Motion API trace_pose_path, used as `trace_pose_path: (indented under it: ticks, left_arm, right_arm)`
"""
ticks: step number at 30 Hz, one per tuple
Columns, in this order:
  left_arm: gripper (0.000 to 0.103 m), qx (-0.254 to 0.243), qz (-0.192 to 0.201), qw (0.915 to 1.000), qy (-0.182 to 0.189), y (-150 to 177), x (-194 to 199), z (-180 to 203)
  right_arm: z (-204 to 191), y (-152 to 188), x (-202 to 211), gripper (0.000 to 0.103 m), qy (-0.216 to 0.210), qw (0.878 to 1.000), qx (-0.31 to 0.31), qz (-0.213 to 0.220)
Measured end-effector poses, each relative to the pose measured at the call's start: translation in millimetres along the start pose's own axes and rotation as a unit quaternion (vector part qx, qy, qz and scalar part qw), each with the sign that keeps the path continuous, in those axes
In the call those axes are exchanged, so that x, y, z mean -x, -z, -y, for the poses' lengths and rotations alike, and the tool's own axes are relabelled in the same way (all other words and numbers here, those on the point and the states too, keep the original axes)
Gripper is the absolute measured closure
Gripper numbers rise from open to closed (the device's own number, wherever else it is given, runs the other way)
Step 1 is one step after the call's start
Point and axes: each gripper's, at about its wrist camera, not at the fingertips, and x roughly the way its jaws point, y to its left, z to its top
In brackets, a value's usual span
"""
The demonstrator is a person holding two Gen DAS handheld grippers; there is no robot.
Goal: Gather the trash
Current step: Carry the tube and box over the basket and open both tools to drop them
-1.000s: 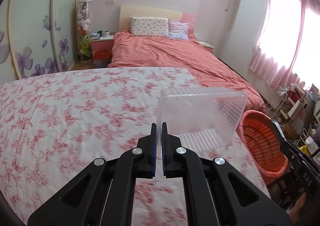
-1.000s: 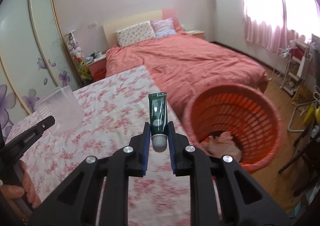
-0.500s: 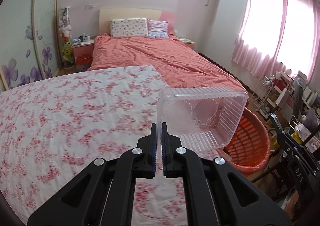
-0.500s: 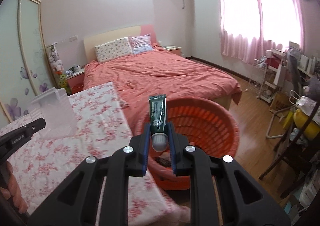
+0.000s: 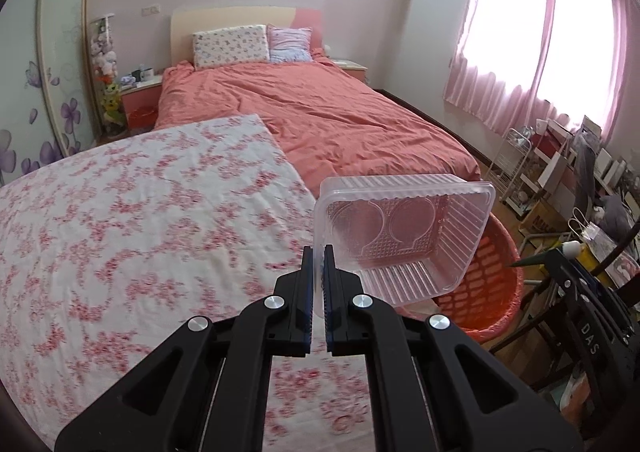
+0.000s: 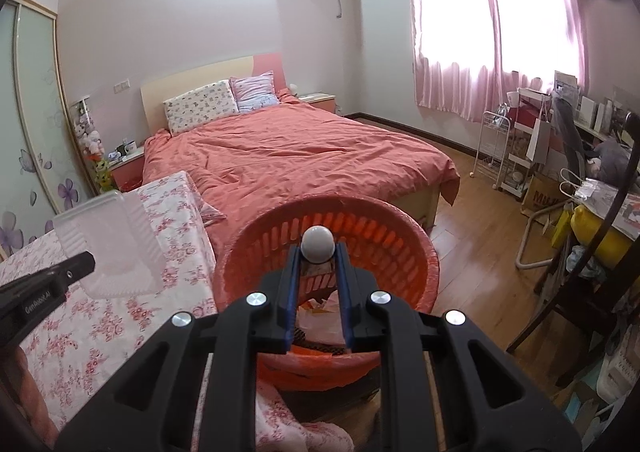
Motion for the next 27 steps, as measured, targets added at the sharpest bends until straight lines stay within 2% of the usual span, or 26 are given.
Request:
trace_pose_path:
  ticks: [4,12,27]
  left_arm:
    - [0.099,-0.001,-0.009,0.9999,0.012,0,-10,11]
    - [0.099,-0.005,-0.025,0.9990,0.037,0,-34,34]
    - [0.099,-0.002,-0.043,0.9972,0.060,-5,-61,63]
  right_arm:
    - [14,1,-13,0.085,-0.017,1.000,-0.022,-0.012]
    - [33,-5,-30,0.085,-0.044,0.998,-0.049,-0.008]
    - [46,-23,-55,0.085,-0.044,0.996,-0.075,0.001]
